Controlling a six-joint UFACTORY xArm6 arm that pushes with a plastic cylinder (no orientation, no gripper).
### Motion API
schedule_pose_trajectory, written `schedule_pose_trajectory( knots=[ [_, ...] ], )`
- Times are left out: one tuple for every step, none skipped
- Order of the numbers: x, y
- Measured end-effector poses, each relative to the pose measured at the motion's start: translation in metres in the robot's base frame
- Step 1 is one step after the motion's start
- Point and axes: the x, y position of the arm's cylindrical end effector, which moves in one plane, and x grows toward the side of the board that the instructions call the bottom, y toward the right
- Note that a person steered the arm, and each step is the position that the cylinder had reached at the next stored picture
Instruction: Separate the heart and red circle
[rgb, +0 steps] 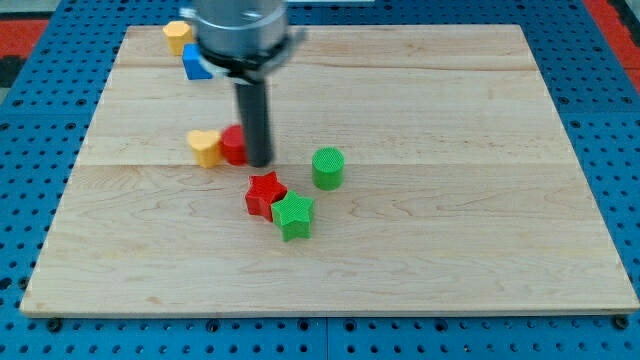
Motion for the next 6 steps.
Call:
schedule_pose_trajectory(
  knots=[
    [0.008,-0.013],
    [0.003,-0.064],
    [-0.056,-0.046],
    [-0.081,-0.073],
    [-0.06,-0.029],
    [-0.038,-0.099]
  ],
)
